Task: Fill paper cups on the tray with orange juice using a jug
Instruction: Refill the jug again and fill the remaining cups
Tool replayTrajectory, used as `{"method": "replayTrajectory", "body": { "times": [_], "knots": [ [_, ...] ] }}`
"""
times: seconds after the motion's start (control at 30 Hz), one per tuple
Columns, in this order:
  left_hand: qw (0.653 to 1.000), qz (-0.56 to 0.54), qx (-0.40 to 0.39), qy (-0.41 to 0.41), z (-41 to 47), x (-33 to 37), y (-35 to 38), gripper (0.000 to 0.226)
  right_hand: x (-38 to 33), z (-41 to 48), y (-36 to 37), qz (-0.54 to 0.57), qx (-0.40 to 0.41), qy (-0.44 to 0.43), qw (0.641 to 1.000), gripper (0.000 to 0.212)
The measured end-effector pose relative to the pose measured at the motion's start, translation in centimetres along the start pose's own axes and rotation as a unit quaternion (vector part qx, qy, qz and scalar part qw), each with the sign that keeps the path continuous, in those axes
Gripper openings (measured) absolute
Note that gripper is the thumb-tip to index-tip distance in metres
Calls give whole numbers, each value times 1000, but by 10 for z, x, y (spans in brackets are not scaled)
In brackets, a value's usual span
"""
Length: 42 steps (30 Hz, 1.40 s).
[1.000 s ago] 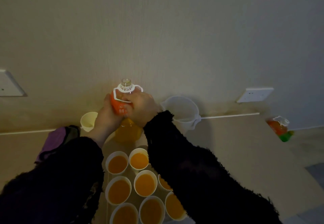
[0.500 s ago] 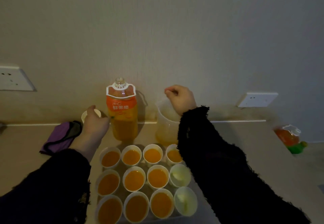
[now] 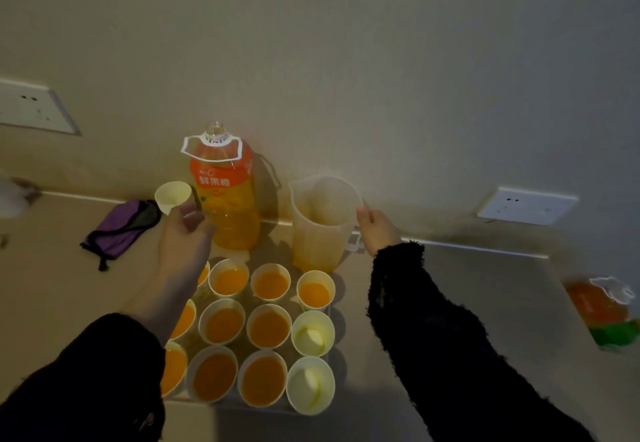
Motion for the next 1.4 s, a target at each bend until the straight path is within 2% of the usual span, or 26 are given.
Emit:
{"method": "replayTrajectory", "body": {
  "times": [0.17,0.3,0.4,0.5,0.6,0.87,1.1,1.23,1.4],
  "knots": [
    [997,-1,-68,-37,-14,-1,-2,29,-8,10,13,58,-26,-33,997,52],
    [992,4,-99,-78,-27,-5,-10,45,5,21,25,102,-45,13,994,45],
    [992,5,-90,-92,-32,-11,-16,37,7,24,23,143,-23,40,989,41],
    [992,7,-79,-98,-31,-17,-24,21,1,34,21,130,-2,36,991,64],
    [992,16,-78,-94,-32,-20,-33,22,1,45,17,68,13,28,997,77],
    [990,1,-116,-79,-25,-18,-40,23,-29,15,-48,104,113,4,988,48],
    [978,-23,-185,-93,-4,-24,-45,24,-40,-31,-99,125,205,2,971,42],
    [965,-33,-235,-111,9,-25,-39,31,-41,-56,-111,114,217,22,969,63],
    [952,-41,-282,-114,12,-19,-26,23,-23,-86,-103,142,228,60,961,42]
  ]
}}
Point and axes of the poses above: each hand's wrist, its own z-axis towards the middle knuckle, its own y-axis out of the palm, x = y × z, the point moved 7 cm from there along z, towards the middle knuckle, and after that the axes turned 8 degrees about -z, right-handed, at the moved point
